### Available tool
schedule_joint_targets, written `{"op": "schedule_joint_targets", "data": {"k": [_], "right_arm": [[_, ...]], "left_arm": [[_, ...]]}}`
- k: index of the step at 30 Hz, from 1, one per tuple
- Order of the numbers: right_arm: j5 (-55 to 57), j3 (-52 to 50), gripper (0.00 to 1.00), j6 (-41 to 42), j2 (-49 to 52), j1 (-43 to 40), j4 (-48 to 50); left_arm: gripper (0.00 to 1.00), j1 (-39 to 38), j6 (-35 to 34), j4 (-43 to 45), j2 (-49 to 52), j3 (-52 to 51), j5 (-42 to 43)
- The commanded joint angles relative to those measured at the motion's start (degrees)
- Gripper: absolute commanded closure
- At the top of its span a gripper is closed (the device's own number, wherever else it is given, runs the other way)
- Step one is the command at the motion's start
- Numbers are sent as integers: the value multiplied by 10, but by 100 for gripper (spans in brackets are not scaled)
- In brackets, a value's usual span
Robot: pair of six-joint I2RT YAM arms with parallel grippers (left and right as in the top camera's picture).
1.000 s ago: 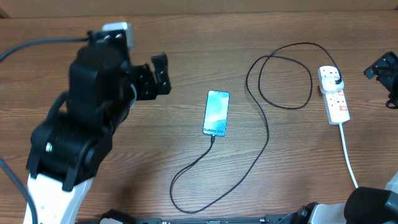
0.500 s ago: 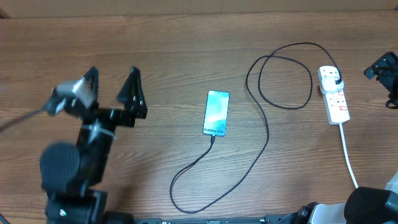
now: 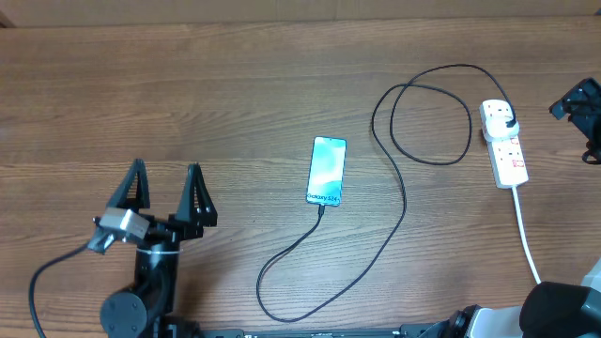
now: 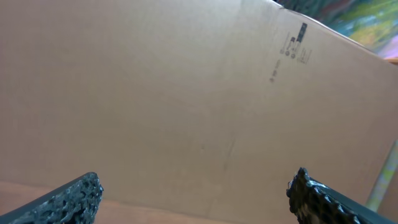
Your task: Plug charger to phone and switch on socket
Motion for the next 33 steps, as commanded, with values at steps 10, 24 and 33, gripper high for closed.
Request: {"op": "schedule_joint_targets", "data": {"k": [10,24,33], "right_arm": [[6,12,0,2,-13,0,3],[6,12,0,2,-13,0,3],[6,12,0,2,-13,0,3]], "left_arm": [[1,45,8,7,-144,-120,-9],[1,59,71,-129,-152,-121,-9],[1,60,71,-238,-152,-122,-10]]}}
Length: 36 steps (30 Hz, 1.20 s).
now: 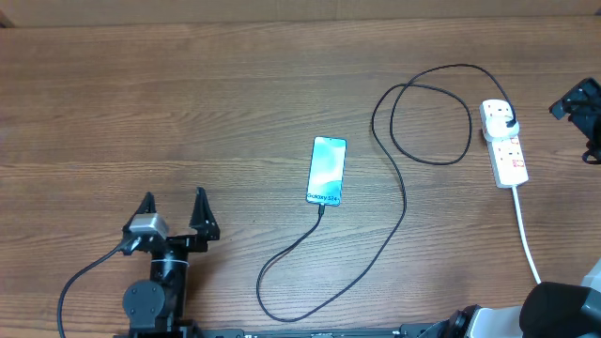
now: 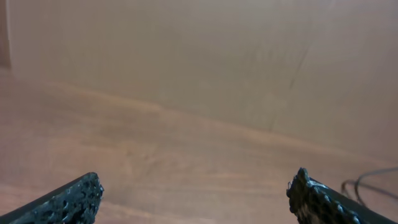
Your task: Plug charger to phone and switch on socket
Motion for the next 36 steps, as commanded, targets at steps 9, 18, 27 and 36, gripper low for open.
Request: {"op": "schedule_joint_targets", "data": {"k": [9,18,27,36], "right_arm": [[6,12,0,3,-13,0,3],[6,12,0,3,-13,0,3],[6,12,0,3,-13,0,3],[6,12,0,2,-13,0,3]], "left_arm": [[1,4,28,-63,-7,-2,-4],[1,4,46,-63,-7,-2,0],[1,4,45,-64,-7,-2,1],[1,4,45,-62,-7,-2,-2]]}}
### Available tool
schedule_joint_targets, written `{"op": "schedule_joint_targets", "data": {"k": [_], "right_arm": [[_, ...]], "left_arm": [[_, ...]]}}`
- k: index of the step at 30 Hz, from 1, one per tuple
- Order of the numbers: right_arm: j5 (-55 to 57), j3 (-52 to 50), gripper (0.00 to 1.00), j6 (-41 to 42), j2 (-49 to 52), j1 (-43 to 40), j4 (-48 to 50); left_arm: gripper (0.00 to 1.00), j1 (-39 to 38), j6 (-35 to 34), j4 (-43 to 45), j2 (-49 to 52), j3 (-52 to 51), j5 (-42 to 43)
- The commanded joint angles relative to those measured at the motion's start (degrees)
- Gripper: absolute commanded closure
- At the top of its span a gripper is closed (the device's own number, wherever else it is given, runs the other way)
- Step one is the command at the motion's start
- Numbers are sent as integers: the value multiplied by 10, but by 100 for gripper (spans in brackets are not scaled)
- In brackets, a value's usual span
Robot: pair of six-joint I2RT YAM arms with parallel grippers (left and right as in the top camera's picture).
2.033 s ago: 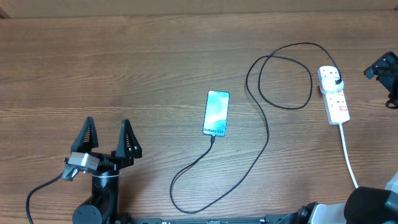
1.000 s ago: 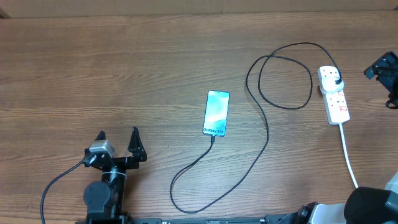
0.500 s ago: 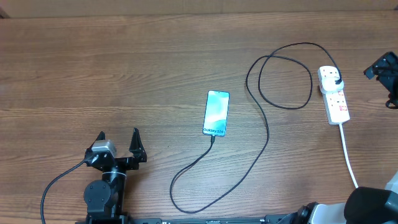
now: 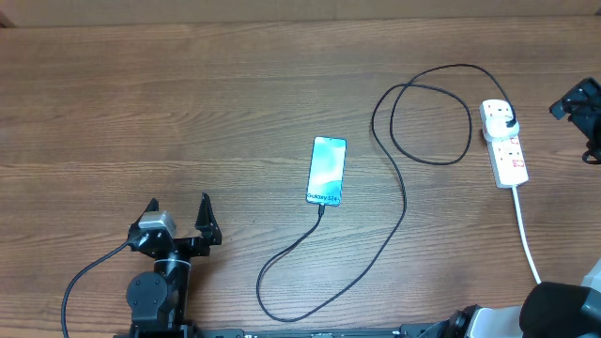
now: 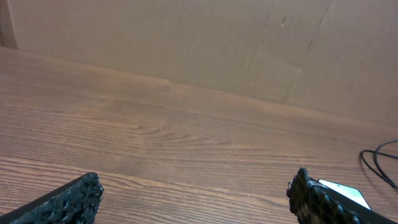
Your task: Plug charger to phone and switch on socket
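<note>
A phone (image 4: pixel 327 170) with a lit screen lies in the middle of the wooden table (image 4: pixel 188 113). A black charger cable (image 4: pixel 394 188) is plugged into its near end, loops across the table and runs to a plug in the white socket strip (image 4: pixel 504 143) at the right. My left gripper (image 4: pixel 177 212) stands open near the front left, well to the left of the phone, with nothing between its fingers. In the left wrist view one fingertip (image 5: pixel 78 198) shows at each lower corner, and the phone's edge (image 5: pixel 345 190) peeks past the right one. My right gripper (image 4: pixel 582 108) is at the far right edge, its jaws hard to read.
A white lead (image 4: pixel 526 235) runs from the socket strip toward the front edge. A cardboard wall (image 5: pixel 186 43) stands along the far side of the table.
My left gripper has drawn back slightly toward the front and tilted lower; its wrist view now takes in more table and the phone's edge. The phone, cable and socket strip lie as before.
At first my left gripper stood raised at the front left, its camera facing only the cardboard wall. Later it was lower and nearer the front, with the table in view. Now it sits lower still, open throughout. The right arm has stayed at the far right.
</note>
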Motion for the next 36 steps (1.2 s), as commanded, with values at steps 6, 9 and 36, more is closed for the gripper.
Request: {"op": "schedule_joint_targets", "data": {"k": [6,9,36], "right_arm": [[5,12,0,2,-13,0,3],[5,12,0,2,-13,0,3],[5,12,0,2,-13,0,3]], "left_arm": [[1,14,13,-1,-7,-2,-2],[1,18,13,-1,-7,-2,-2],[1,18,13,-1,-7,-2,-2]]}}
